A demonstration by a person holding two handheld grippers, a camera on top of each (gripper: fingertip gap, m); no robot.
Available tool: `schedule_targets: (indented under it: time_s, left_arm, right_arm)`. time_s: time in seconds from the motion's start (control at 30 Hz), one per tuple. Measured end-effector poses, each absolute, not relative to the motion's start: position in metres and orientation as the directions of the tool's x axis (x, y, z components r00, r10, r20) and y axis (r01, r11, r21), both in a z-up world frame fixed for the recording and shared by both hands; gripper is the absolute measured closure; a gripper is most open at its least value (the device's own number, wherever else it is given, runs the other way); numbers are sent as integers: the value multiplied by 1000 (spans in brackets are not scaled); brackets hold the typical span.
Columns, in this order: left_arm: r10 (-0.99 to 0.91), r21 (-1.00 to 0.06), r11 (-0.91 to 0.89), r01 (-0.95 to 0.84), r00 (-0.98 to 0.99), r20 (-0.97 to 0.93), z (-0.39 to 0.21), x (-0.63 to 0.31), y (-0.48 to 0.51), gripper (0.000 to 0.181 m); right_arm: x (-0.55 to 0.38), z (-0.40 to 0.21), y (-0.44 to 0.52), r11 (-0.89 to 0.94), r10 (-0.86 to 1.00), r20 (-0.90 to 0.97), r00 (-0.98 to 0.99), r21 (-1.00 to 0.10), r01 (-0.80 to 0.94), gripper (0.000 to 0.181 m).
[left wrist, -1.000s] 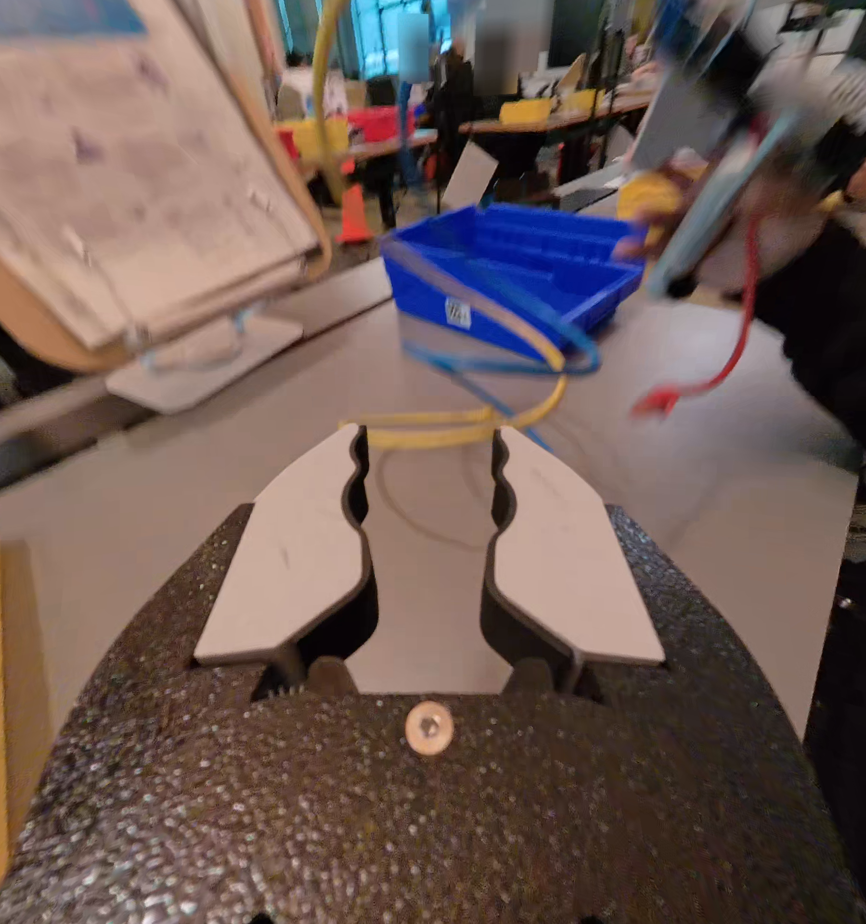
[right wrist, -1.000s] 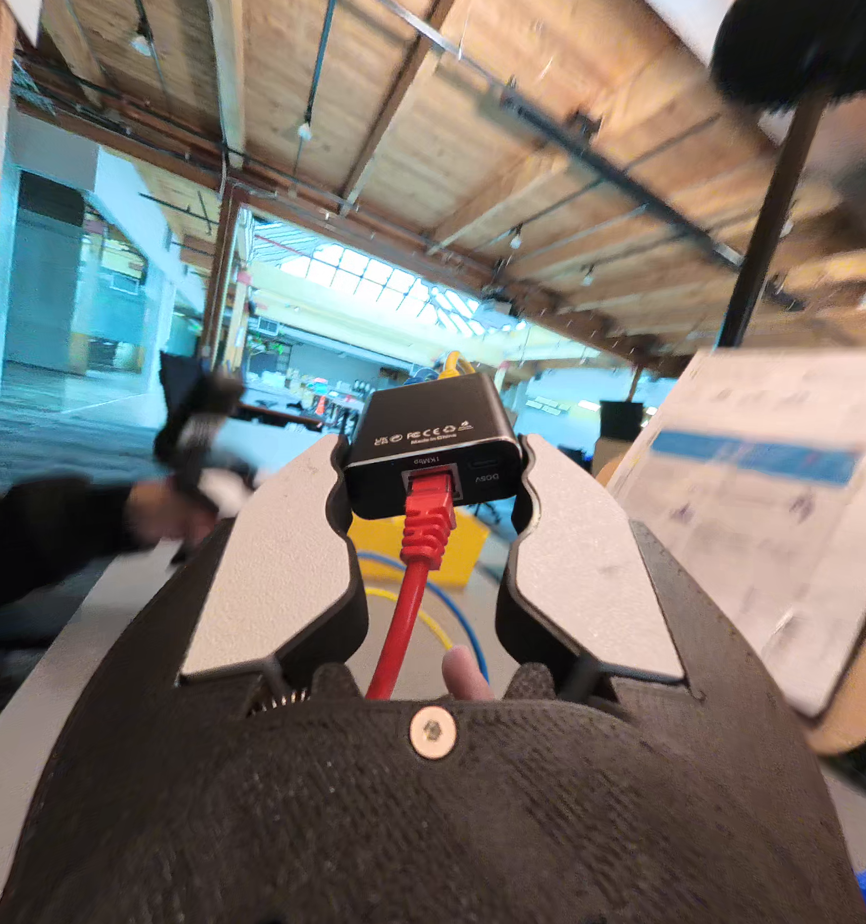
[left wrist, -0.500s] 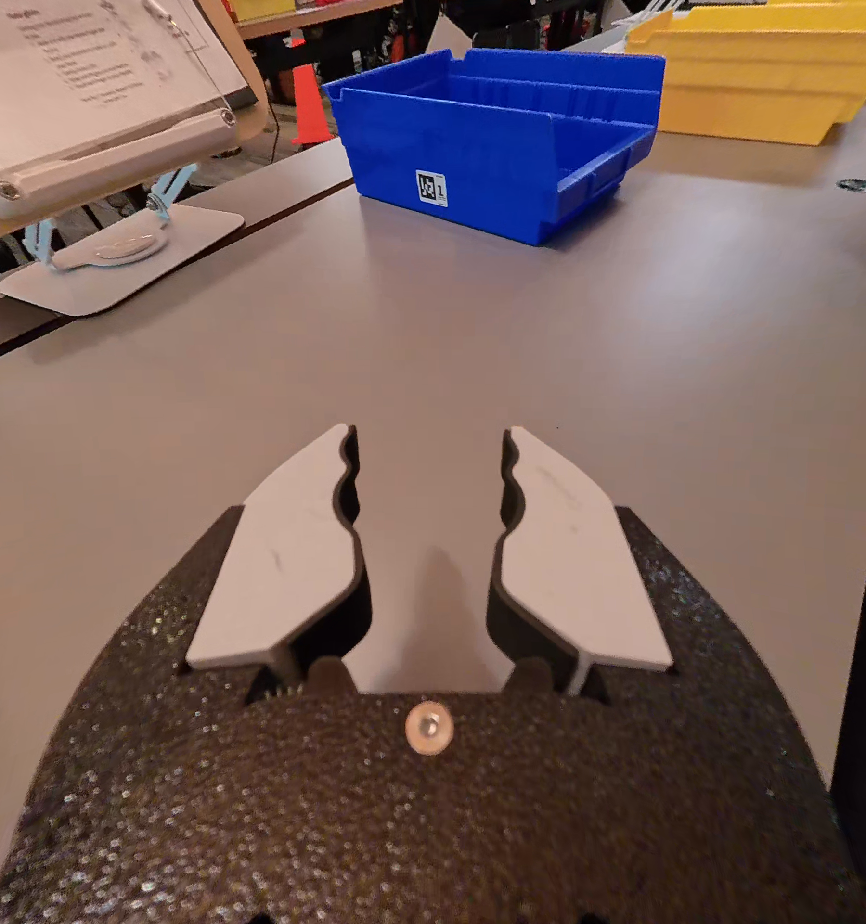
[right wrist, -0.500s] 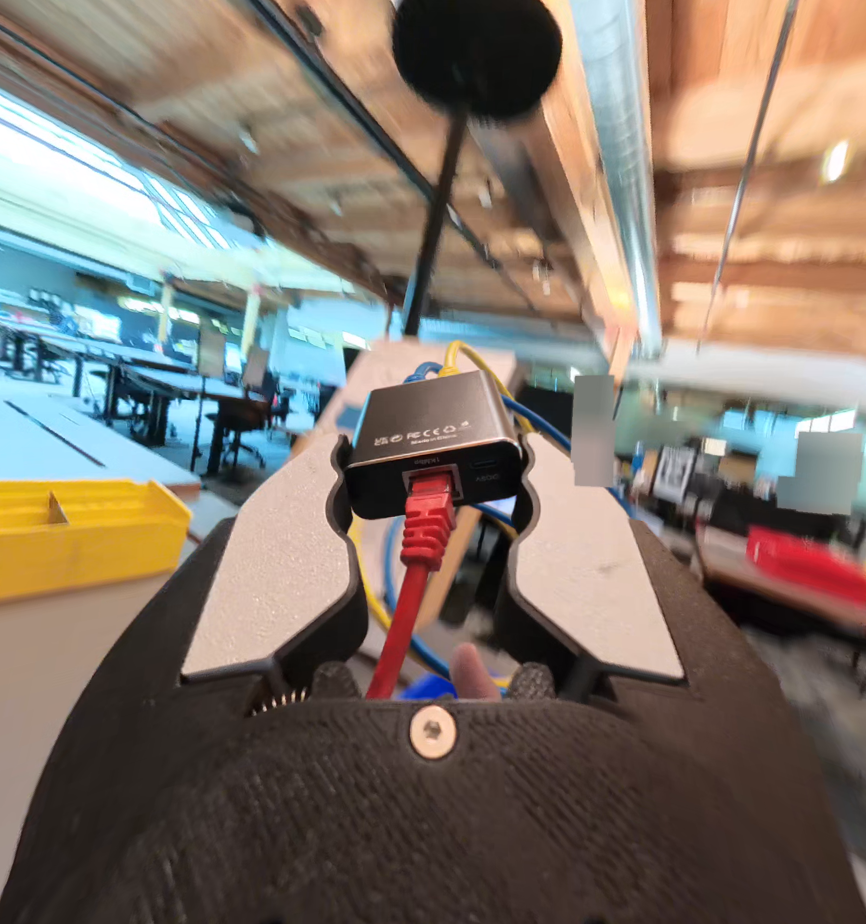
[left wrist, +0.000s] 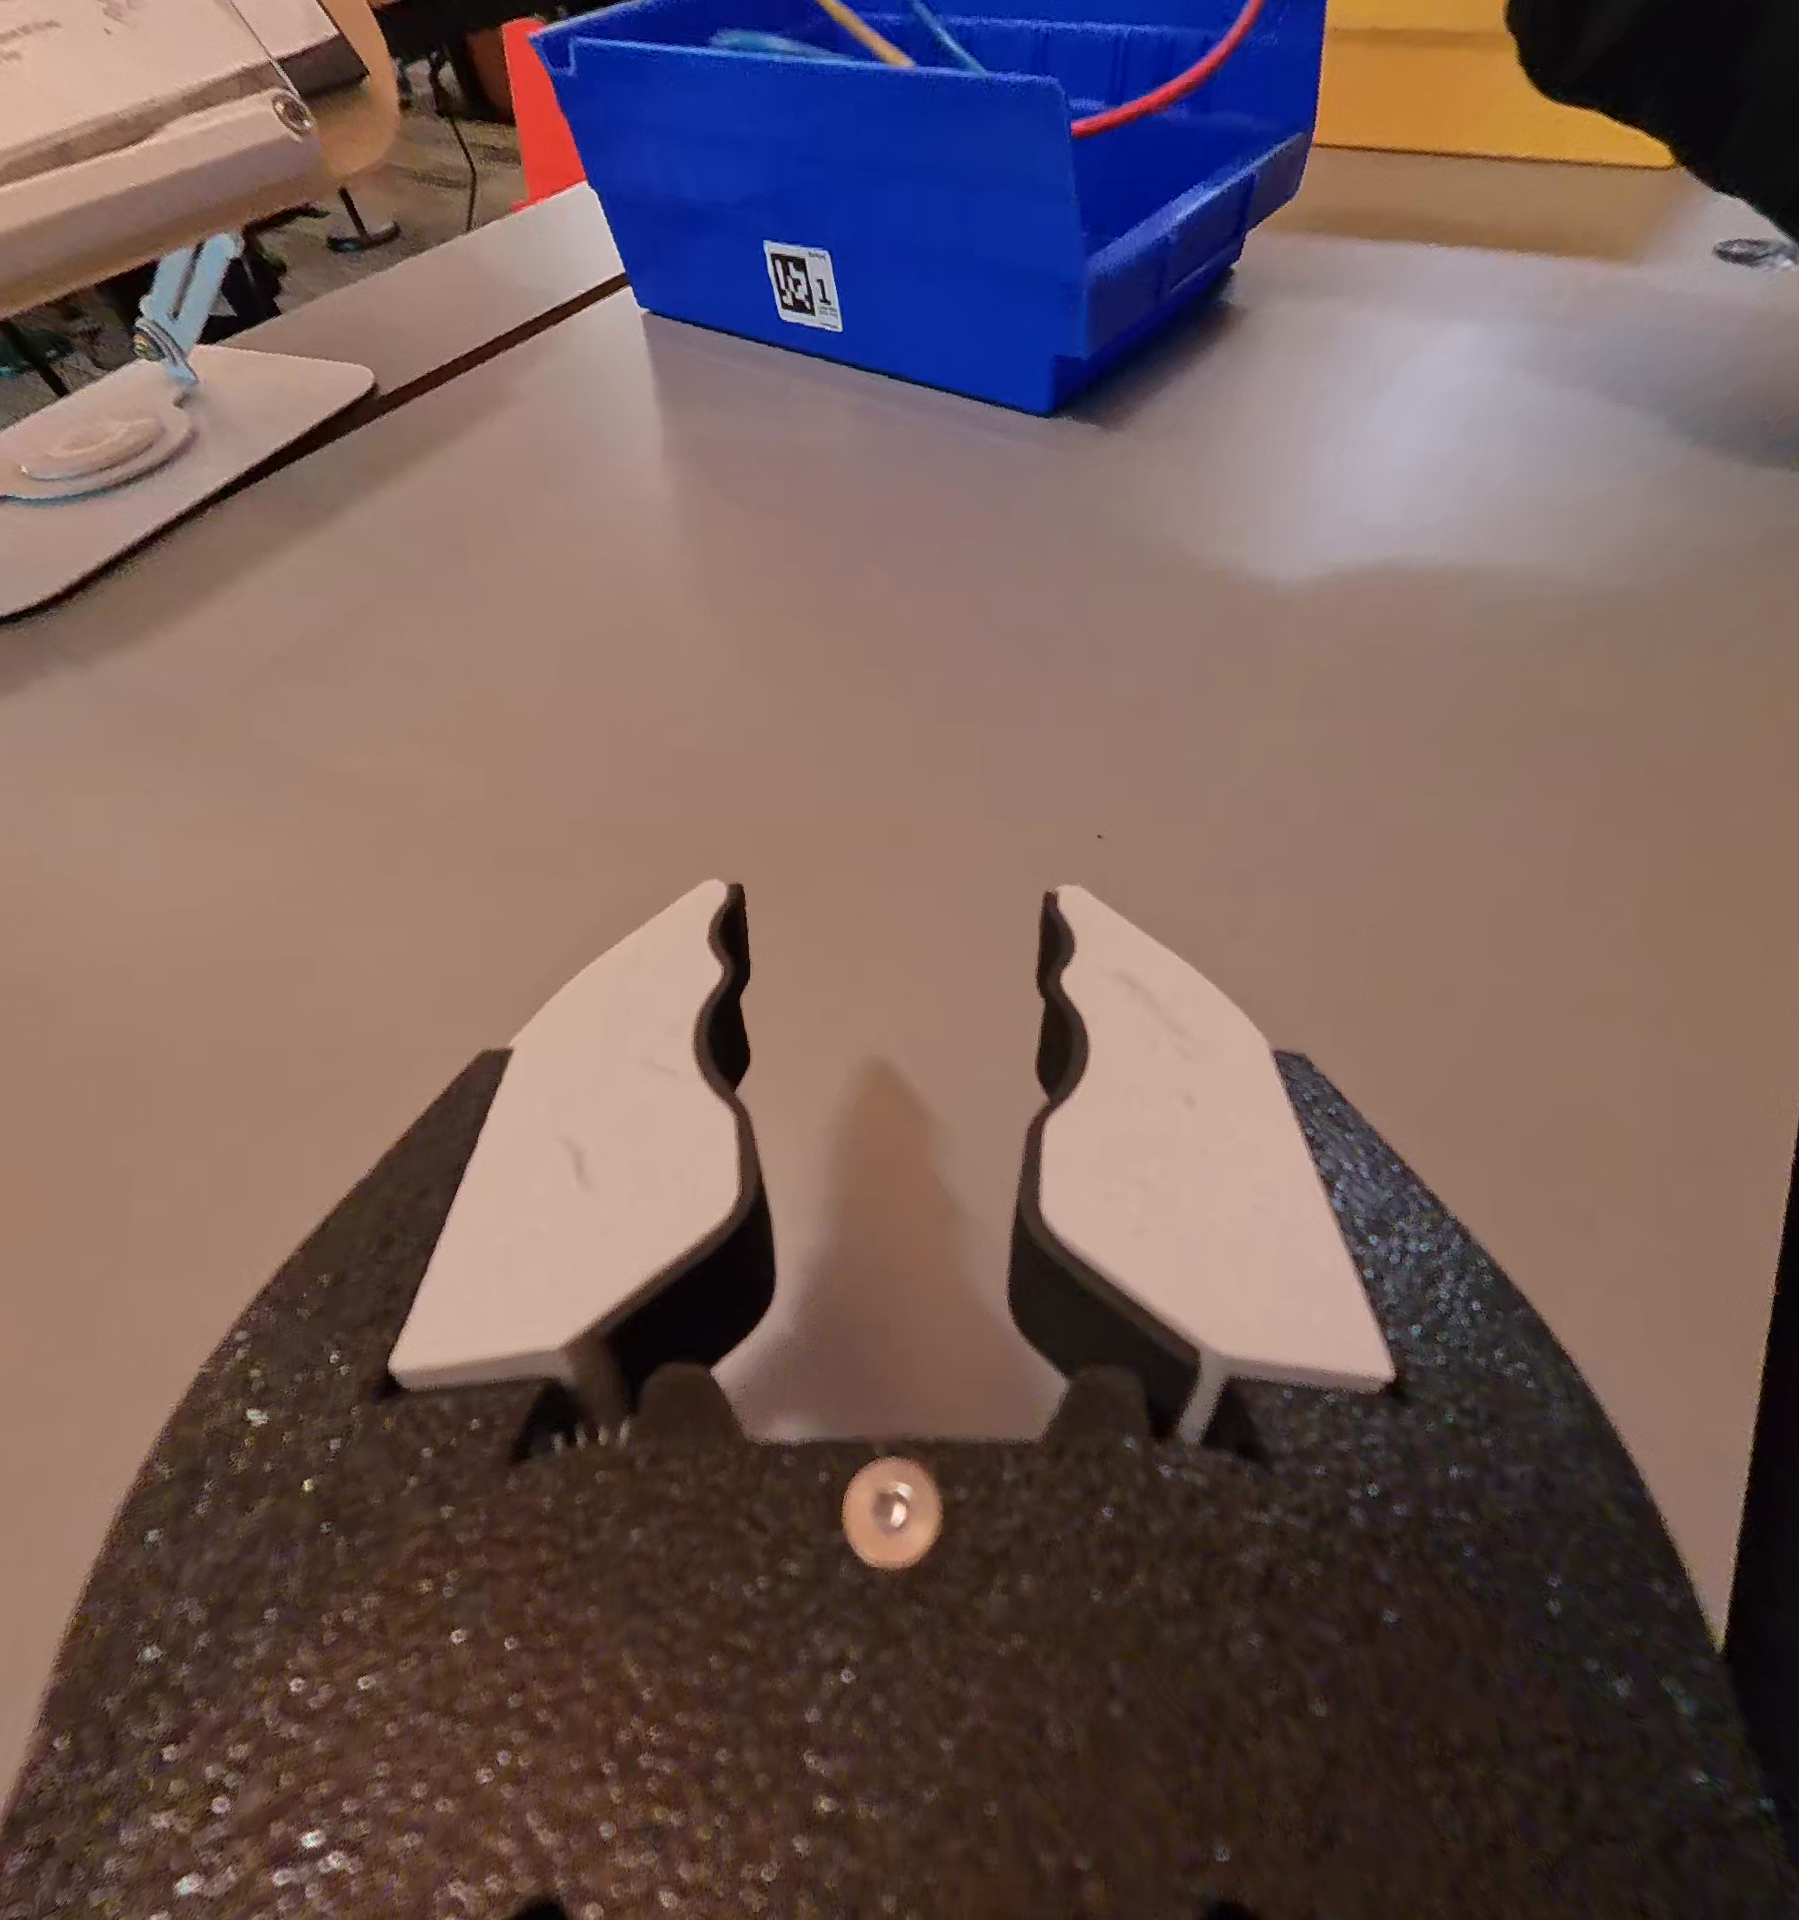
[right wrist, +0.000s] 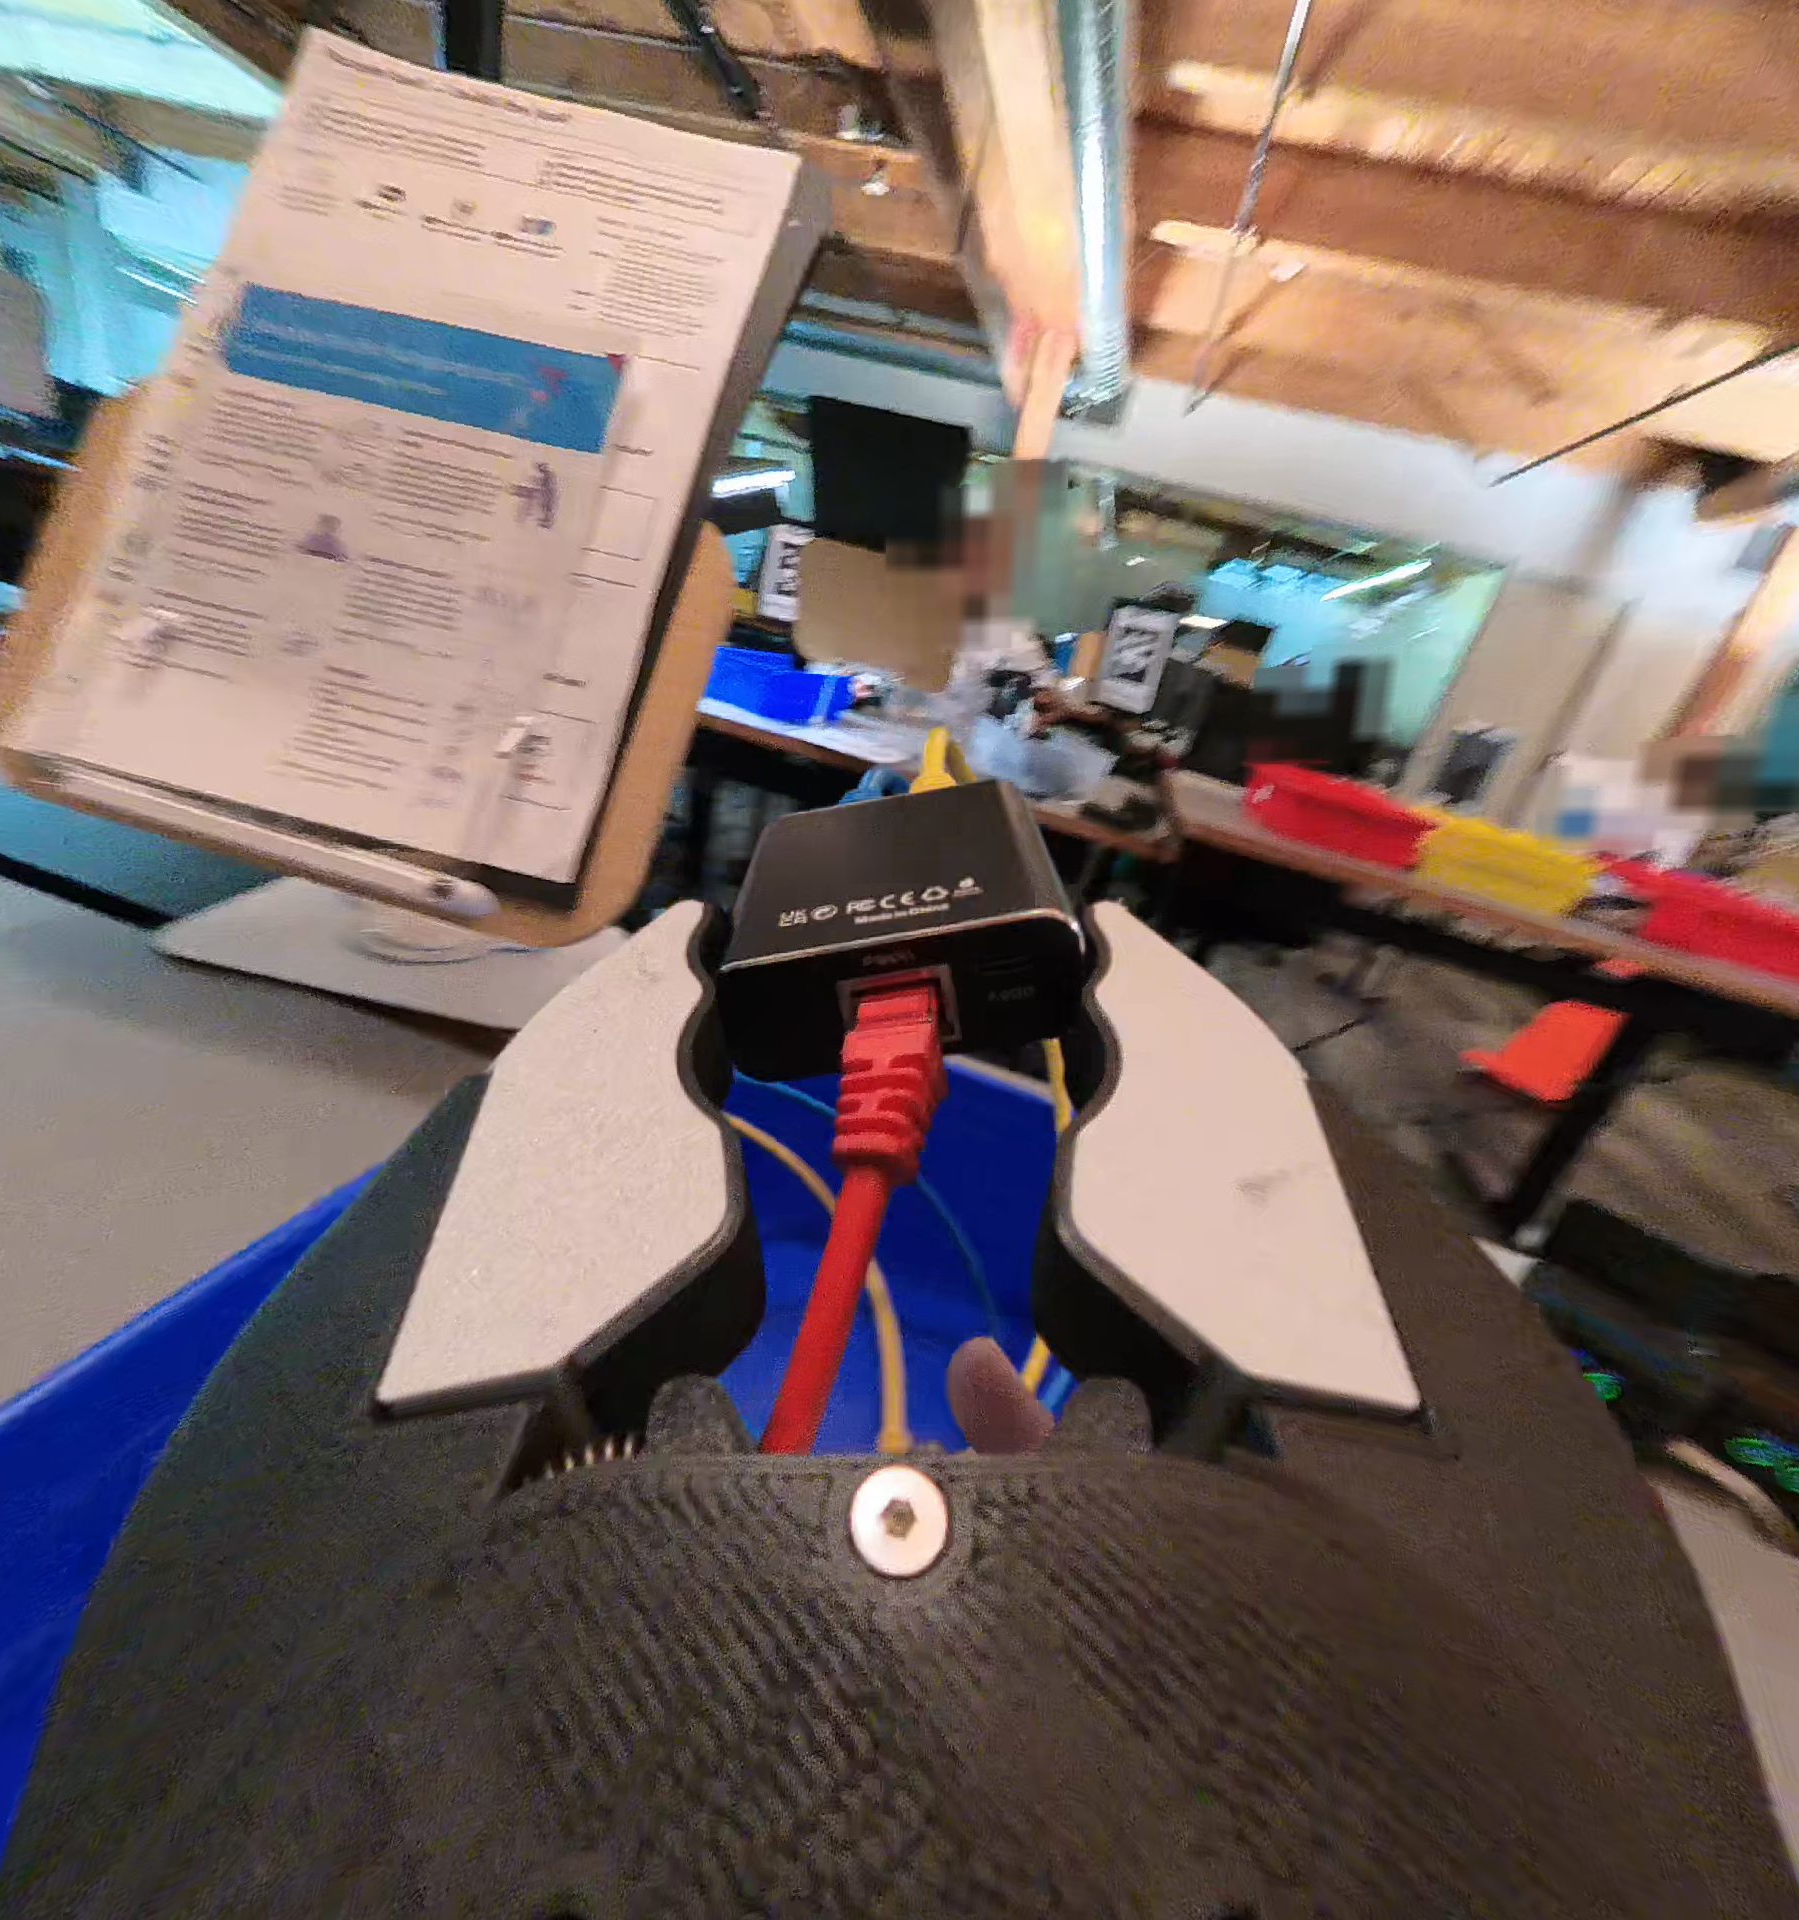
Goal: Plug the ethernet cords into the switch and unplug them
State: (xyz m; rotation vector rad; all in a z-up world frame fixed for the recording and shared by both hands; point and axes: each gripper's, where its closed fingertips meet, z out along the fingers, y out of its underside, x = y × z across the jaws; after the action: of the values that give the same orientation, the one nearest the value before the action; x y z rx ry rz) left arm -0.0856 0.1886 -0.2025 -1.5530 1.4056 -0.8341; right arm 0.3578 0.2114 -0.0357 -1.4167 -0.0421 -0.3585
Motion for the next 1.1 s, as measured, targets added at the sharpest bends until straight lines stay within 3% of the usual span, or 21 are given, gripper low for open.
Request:
schedule_targets:
  time_s: [0.1,0.2,0.23,0.33,0.4,0.5,0.77,0.97,1.1]
  left_arm:
    - [-987,-896,21,-444,135,-90,-208,-83,186,129]
    - [-986,-886,41,-461,125,-110,-211,-82,184,129]
    - [-986,-884,46,-465,123,-116,-211,-82,183,129]
    - [-985,-879,48,-475,124,-121,-213,-85,182,129]
    - [-985,-878,40,-477,129,-116,-213,-84,183,128]
    - [-985,-877,20,-481,139,-99,-213,-80,183,128]
    - [-990,-890,19,-456,115,-80,-196,-15,168,116]
    - [-970,-933,46,-358,209,-128,-161,88,168,103]
    - [-958,-959,63,-278,252,-136,-142,158,164,90]
  right_arm:
    - [363,-54,224,-28,-286,402,870,-911,412,119]
    - [341,-116,245,-261,-34,544,838,-814,518,118]
    - [331,-132,246,-309,54,568,821,-773,554,110]
    - [310,-135,241,-314,118,572,812,-754,577,96]
    - [307,-118,230,-298,80,505,860,-811,504,82]
    - [301,-111,198,-372,76,353,933,-858,355,77]
    - [269,-132,106,-307,-123,157,980,-945,112,85]
    - [321,-139,70,-303,-433,141,890,-953,3,87]
    - [339,-134,59,-231,-506,64,860,-971,-64,88]
